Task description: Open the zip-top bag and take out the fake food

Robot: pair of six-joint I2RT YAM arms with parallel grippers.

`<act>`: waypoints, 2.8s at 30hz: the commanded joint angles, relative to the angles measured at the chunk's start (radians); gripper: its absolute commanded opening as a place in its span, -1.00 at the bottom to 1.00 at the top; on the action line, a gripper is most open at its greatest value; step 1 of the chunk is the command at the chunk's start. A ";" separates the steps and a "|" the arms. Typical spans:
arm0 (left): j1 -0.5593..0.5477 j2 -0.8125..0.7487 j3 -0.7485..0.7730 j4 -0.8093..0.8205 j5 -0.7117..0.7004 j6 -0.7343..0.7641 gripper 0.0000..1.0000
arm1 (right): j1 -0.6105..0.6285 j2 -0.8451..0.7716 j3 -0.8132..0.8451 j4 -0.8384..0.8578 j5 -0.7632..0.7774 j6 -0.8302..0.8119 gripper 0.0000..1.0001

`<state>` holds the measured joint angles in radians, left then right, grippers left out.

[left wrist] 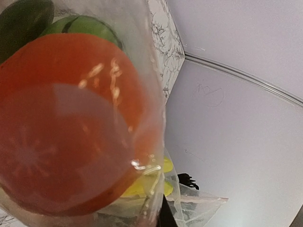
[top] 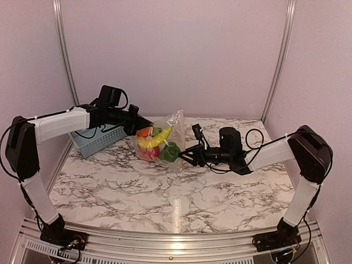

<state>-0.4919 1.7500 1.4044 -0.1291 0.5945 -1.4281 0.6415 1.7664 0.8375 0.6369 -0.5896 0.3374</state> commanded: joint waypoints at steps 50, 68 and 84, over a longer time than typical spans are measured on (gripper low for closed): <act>0.089 -0.198 -0.060 0.005 -0.011 0.841 0.98 | 0.220 0.127 1.168 -1.694 0.182 -0.541 -1.00; -0.059 -0.385 -0.232 0.023 -0.037 1.816 0.98 | 0.376 -0.073 1.039 -1.732 0.790 -0.604 -1.00; -0.138 -0.356 -0.229 0.169 0.056 1.925 0.98 | 0.391 -0.195 0.934 -1.696 0.763 -0.870 -1.00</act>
<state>-0.6064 1.3743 1.1385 -0.0219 0.6037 0.4774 1.0206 1.6173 1.7557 -1.0912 0.1608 -0.4732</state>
